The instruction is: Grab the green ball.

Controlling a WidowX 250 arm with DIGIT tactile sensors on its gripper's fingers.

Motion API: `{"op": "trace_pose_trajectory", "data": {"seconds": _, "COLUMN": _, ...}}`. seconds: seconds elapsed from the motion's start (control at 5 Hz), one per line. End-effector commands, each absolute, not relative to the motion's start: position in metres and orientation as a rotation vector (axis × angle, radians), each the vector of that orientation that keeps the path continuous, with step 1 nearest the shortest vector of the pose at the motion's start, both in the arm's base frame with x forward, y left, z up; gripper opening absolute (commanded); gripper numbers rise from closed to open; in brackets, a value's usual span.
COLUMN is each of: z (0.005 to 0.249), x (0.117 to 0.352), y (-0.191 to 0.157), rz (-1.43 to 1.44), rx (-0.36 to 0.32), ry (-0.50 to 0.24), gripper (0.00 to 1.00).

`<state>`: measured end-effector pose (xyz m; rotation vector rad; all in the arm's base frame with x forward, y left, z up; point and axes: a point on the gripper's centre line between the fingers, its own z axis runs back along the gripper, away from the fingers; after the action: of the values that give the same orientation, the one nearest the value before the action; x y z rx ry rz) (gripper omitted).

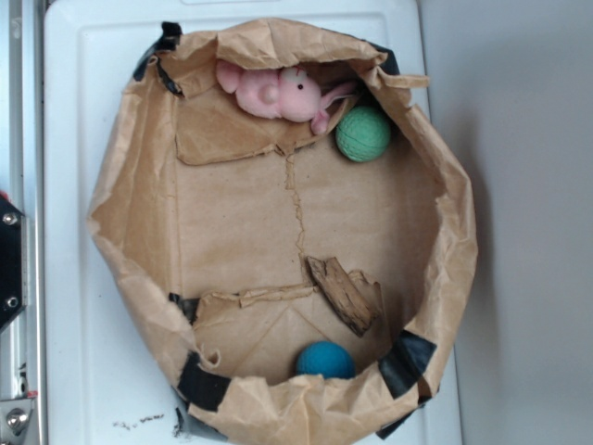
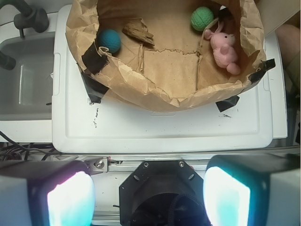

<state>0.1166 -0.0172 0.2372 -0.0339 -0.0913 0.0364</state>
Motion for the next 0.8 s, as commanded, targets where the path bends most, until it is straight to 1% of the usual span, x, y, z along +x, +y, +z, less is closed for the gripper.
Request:
{"op": "trace_pose_trajectory", "data": {"seconds": 0.0, "z": 0.237, "x": 0.117, "y": -0.017, "rz": 0.036, "rx": -0.034, "ry": -0.091, "gripper": 1.00}}
{"op": "trace_pose_trajectory", "data": {"seconds": 0.2, "z": 0.216, "x": 0.136, "y": -0.032, "rz": -0.002, "rx": -0.022, "ry": -0.120, "gripper": 1.00}}
{"op": "trace_pose_trajectory", "data": {"seconds": 0.4, "z": 0.204, "x": 0.148, "y": -0.038, "rz": -0.016, "rx": 0.016, "ry": -0.155, "gripper": 1.00}}
{"op": "trace_pose_trajectory", "data": {"seconds": 0.6, "z": 0.196, "x": 0.169, "y": -0.037, "rz": -0.059, "rx": 0.025, "ry": -0.153, "gripper": 1.00}}
